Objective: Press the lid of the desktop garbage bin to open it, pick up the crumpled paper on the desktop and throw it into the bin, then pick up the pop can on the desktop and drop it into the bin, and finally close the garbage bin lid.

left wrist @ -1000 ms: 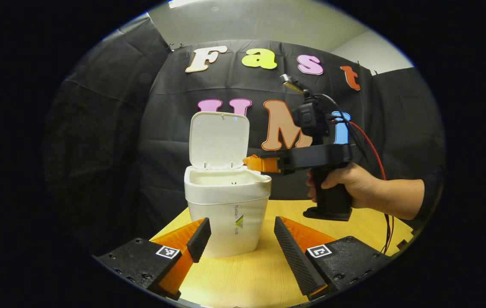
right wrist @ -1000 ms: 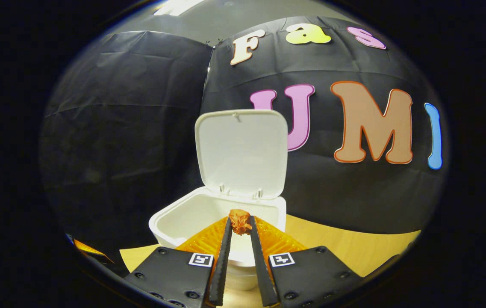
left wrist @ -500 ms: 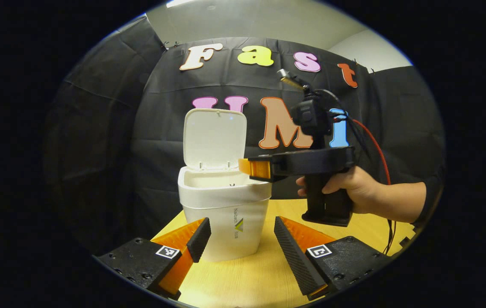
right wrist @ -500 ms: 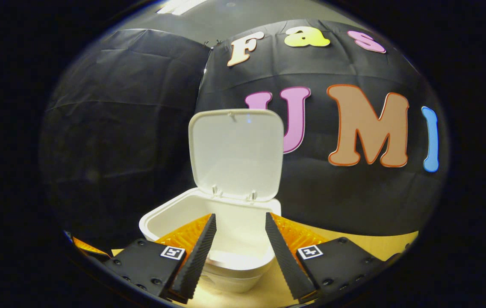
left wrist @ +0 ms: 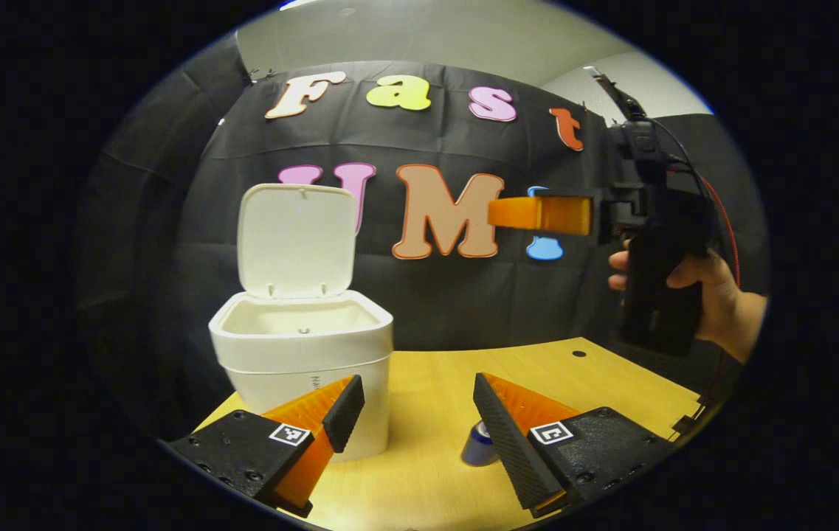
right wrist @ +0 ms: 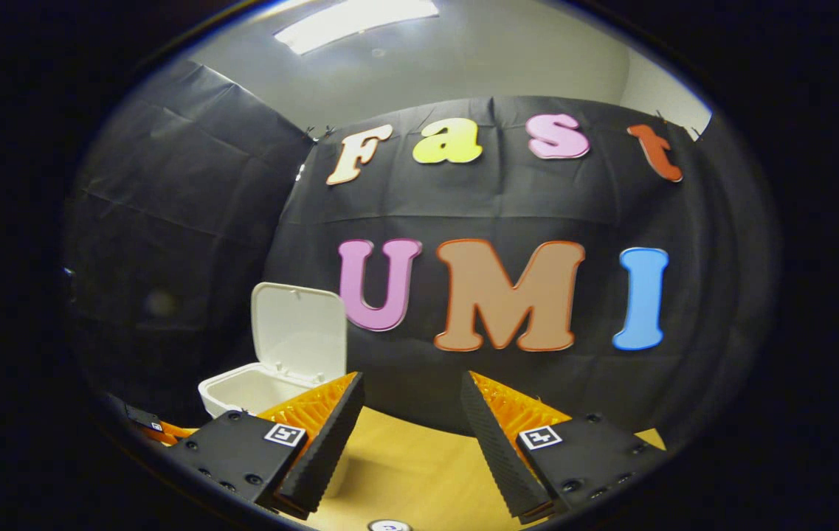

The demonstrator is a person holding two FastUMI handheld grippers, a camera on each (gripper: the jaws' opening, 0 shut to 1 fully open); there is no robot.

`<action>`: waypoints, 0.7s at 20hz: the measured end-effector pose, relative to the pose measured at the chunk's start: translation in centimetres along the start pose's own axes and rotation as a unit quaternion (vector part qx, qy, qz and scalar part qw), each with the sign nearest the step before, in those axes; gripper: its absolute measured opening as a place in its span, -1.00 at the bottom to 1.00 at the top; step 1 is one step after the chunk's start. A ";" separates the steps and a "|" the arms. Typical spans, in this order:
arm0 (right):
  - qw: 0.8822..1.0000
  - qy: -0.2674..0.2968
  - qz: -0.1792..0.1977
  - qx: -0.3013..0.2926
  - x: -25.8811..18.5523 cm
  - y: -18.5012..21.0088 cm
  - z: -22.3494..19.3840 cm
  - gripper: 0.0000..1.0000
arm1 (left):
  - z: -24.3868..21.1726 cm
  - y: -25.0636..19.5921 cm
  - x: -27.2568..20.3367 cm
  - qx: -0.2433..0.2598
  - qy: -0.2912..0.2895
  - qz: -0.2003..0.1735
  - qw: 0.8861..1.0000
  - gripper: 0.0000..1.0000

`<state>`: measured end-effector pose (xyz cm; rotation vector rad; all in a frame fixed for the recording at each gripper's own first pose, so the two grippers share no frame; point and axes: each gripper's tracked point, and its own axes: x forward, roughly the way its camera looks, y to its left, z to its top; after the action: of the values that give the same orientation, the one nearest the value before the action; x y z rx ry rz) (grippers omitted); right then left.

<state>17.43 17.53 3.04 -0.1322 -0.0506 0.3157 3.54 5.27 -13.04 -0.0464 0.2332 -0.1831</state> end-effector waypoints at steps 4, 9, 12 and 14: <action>0.997 0.005 -0.071 -0.003 -4.0 -7.7 -0.7 0.79 | -0.6 -4.0 1.9 0.003 0.001 -0.033 0.999 0.87; 0.989 0.018 -0.146 0.017 -9.5 -15.1 -3.2 0.79 | -3.1 -8.0 4.2 0.007 0.019 -0.058 0.998 0.85; 0.981 0.044 -0.187 0.027 -12.7 -18.6 -5.9 0.80 | -6.1 -9.8 5.7 -0.001 0.044 -0.062 0.997 0.85; 0.975 0.067 -0.207 0.041 -14.8 -20.2 -8.2 0.80 | -8.5 -10.4 6.6 -0.005 0.064 -0.057 0.996 0.84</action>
<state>10.11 -7.10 -2.70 -0.0589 0.0683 -0.1080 6.00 -6.37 -22.08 -0.0583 0.3589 -0.2997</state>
